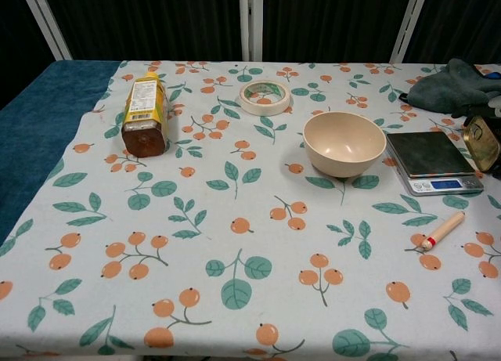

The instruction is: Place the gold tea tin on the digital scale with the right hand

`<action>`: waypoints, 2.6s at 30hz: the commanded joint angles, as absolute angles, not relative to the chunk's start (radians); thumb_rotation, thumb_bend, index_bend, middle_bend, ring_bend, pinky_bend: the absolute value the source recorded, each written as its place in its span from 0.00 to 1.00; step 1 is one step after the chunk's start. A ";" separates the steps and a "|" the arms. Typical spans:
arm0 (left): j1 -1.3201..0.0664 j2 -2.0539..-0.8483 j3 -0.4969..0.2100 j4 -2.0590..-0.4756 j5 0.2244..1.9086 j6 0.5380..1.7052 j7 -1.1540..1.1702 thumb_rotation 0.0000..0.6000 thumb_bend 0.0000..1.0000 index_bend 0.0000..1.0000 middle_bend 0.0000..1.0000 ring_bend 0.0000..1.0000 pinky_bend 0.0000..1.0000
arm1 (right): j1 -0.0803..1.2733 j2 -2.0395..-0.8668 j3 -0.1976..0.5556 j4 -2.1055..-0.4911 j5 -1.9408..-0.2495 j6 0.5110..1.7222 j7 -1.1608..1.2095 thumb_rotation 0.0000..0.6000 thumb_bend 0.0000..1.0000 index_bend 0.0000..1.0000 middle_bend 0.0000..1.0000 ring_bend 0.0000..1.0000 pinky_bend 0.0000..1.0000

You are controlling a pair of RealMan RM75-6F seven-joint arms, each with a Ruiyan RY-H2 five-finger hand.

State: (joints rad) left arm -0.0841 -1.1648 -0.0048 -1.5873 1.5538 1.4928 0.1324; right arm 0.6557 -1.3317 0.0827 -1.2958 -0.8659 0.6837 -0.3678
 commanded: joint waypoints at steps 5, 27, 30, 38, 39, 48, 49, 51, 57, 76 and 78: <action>-0.086 -1.168 -0.005 -1.585 1.548 1.486 0.135 1.00 0.07 0.01 0.00 0.00 0.00 | 0.636 -1.350 0.079 -1.263 -0.932 0.717 -0.304 1.00 0.24 0.30 0.30 0.26 0.00; -0.081 -1.175 -0.004 -1.574 1.553 1.499 0.117 1.00 0.07 0.01 0.00 0.00 0.00 | 0.642 -1.198 0.101 -1.537 -1.025 0.822 -0.343 1.00 0.26 0.36 0.33 0.28 0.00; -0.077 -1.175 -0.002 -1.565 1.551 1.502 0.103 1.00 0.07 0.01 0.00 0.00 0.00 | 0.670 -1.204 0.104 -1.576 -0.989 0.818 -0.400 1.00 0.26 0.36 0.33 0.28 0.00; -0.066 -1.167 -0.001 -1.541 1.549 1.515 0.064 1.00 0.07 0.01 0.00 0.00 0.00 | 0.759 -1.265 0.090 -1.586 -0.835 0.806 -0.569 1.00 0.26 0.36 0.33 0.28 0.00; -0.065 -1.166 0.000 -1.539 1.549 1.515 0.060 1.00 0.07 0.01 0.00 0.00 0.00 | 0.768 -1.272 0.088 -1.587 -0.816 0.806 -0.583 1.00 0.26 0.36 0.33 0.28 0.00; -0.068 -1.165 0.001 -1.525 1.554 1.510 0.038 1.00 0.07 0.01 0.00 0.00 0.00 | 0.831 -1.310 0.054 -1.588 -0.698 0.801 -0.658 1.00 0.26 0.36 0.33 0.28 0.00; -0.067 -1.166 0.002 -1.522 1.555 1.510 0.036 1.00 0.07 0.01 0.00 0.00 0.00 | 0.837 -1.312 0.050 -1.588 -0.691 0.800 -0.663 1.00 0.26 0.36 0.33 0.28 0.00; -0.065 -1.168 0.003 -1.516 1.553 1.511 0.030 1.00 0.07 0.01 0.00 0.00 0.00 | 0.849 -1.317 0.045 -1.589 -0.678 0.799 -0.670 1.00 0.26 0.36 0.32 0.28 0.00; -0.058 -1.170 0.003 -1.505 1.550 1.518 0.017 1.00 0.07 0.01 0.00 0.00 0.00 | 0.874 -1.326 0.027 -1.595 -0.643 0.807 -0.687 1.00 0.26 0.26 0.27 0.26 0.00; -0.051 -1.170 0.009 -1.498 1.560 1.524 -0.002 1.00 0.07 0.01 0.00 0.00 0.00 | 0.857 -1.214 -0.007 -1.714 -0.670 0.848 -0.594 1.00 0.13 0.00 0.00 0.00 0.00; -0.050 -1.165 0.007 -1.504 1.563 1.530 0.003 1.00 0.07 0.01 0.00 0.00 0.00 | 0.811 -1.160 -0.018 -1.775 -0.733 0.907 -0.556 1.00 0.12 0.00 0.00 0.00 0.00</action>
